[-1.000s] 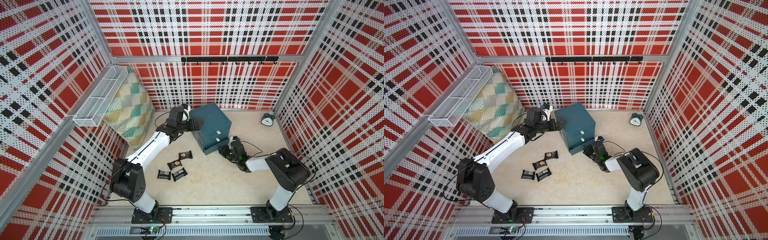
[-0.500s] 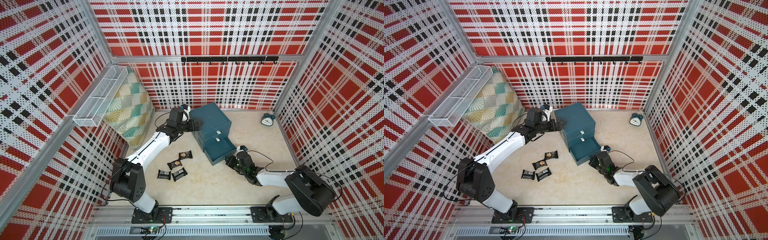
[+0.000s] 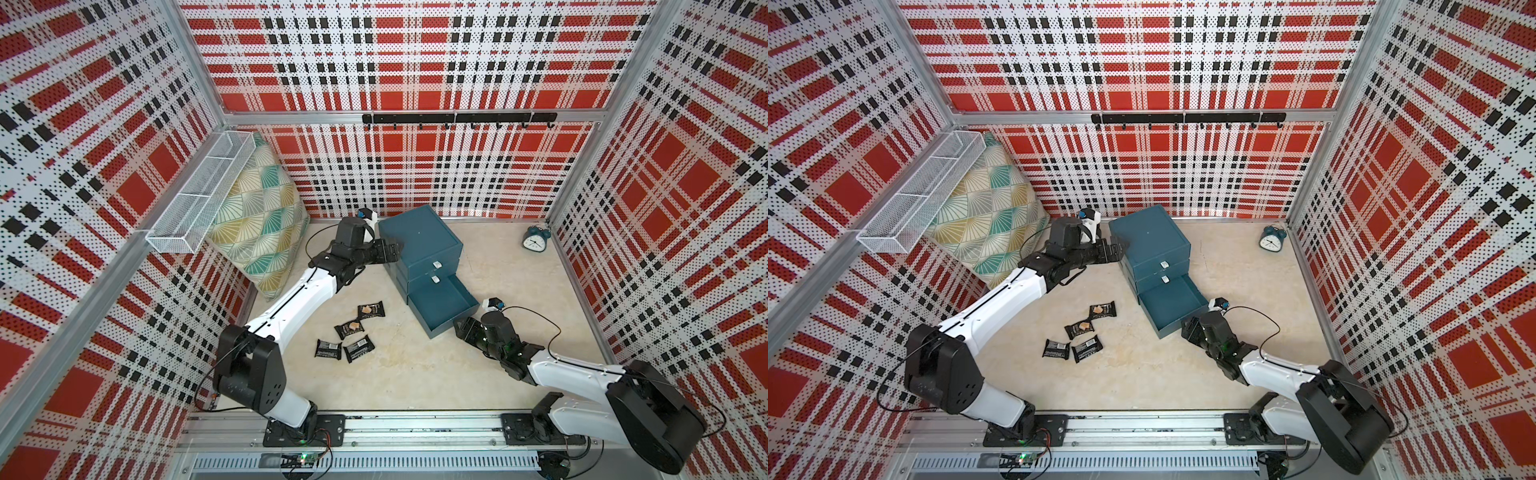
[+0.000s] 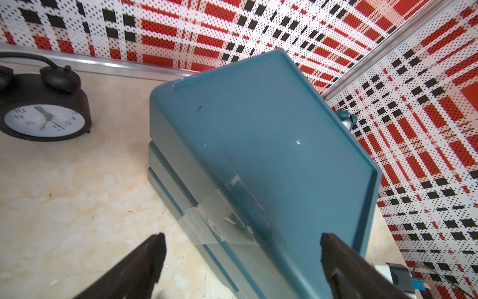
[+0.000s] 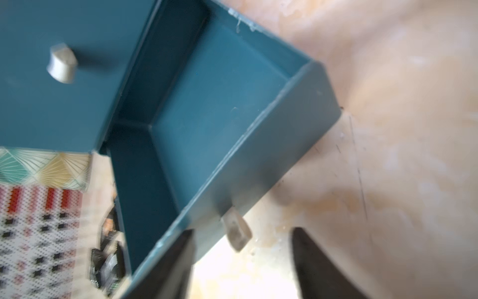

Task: Place the cookies into the drawer by color
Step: Open the drawer in the storage box, then pick up the cookie at the center of the board.

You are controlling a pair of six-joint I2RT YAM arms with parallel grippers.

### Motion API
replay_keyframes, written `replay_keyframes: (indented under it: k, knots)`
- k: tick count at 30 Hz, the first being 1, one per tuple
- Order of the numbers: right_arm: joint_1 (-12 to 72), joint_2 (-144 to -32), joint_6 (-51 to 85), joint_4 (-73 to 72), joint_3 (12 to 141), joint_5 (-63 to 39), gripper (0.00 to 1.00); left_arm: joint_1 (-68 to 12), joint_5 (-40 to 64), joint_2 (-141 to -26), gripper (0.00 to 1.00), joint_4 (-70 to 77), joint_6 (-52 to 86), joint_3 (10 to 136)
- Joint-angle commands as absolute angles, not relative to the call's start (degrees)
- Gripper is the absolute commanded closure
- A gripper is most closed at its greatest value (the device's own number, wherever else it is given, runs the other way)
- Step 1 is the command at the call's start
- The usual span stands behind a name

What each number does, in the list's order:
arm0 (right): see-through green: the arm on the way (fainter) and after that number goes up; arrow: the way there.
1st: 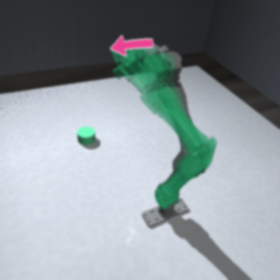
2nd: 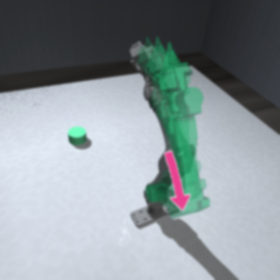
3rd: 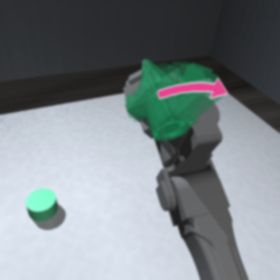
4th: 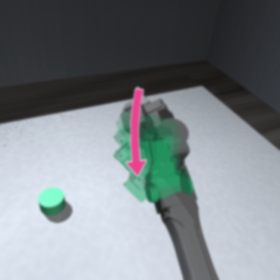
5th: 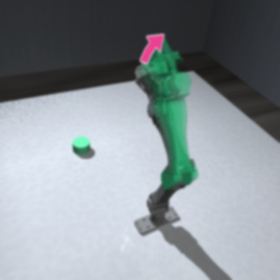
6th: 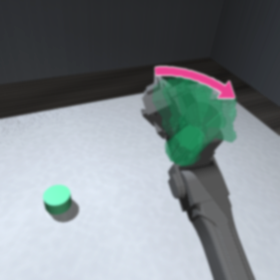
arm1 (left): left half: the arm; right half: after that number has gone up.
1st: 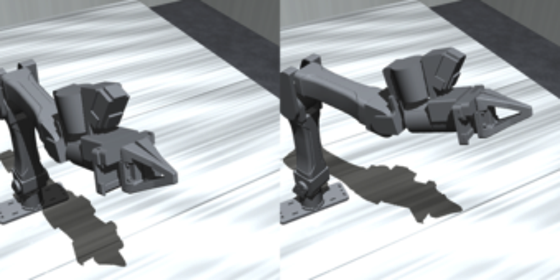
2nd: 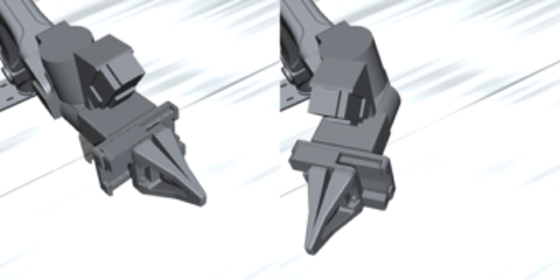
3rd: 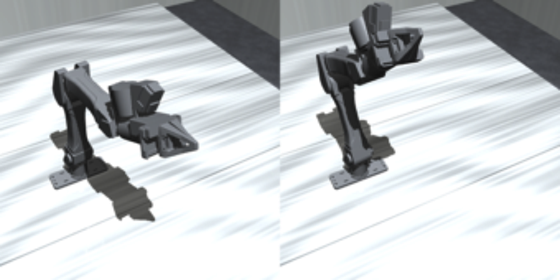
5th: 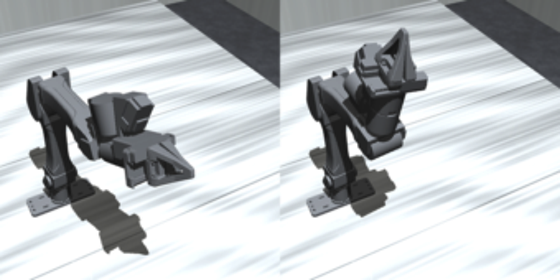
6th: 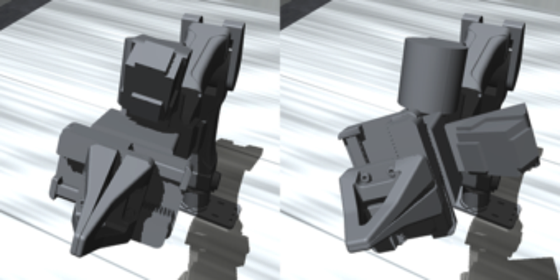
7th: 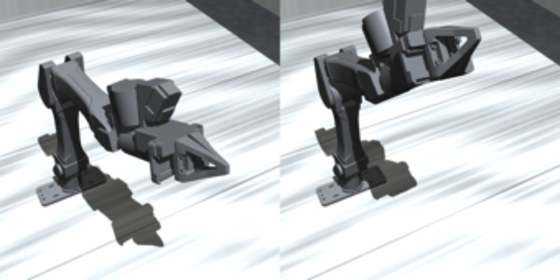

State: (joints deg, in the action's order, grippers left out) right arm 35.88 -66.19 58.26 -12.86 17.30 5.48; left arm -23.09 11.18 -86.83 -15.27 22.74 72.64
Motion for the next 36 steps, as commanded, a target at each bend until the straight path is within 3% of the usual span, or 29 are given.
replay_keyframes:
  k: [1, 3, 11, 17, 26, 36]
  knots:
    - [36.1, -58.7, 54.8, -4.9, 17.7, 8.2, 0.13, -24.8, 7.5, -82.2, 0.01, -12.9, 22.9, 71.5]
    - [36.1, -53.7, 53.4, -0.8, 17.9, 8.2, 0.0, -26.5, 5.8, -80.4, 0.01, -13.0, 23.3, 71.4]
    - [36.1, -37.0, 45.0, 16.9, 22.9, 5.4, 0.0, -34.2, -1.6, -72.6, 0.01, -12.1, 26.7, 64.5]
    - [36.1, -30.3, 40.7, 17.7, 24.2, -2.7, 0.0, -37.7, -3.2, -66.4, 0.01, -8.1, 33.1, 52.0]
    - [37.9, -33.6, 39.0, 9.6, 21.0, -10.4, 0.0, -40.1, -7.1, -60.8, 0.01, -6.4, 40.5, 38.0]
    - [48.7, -45.5, 35.8, 5.6, 23.6, -3.4, 0.0, -40.1, -17.0, -56.7, 0.09, -12.3, 51.4, 29.3]
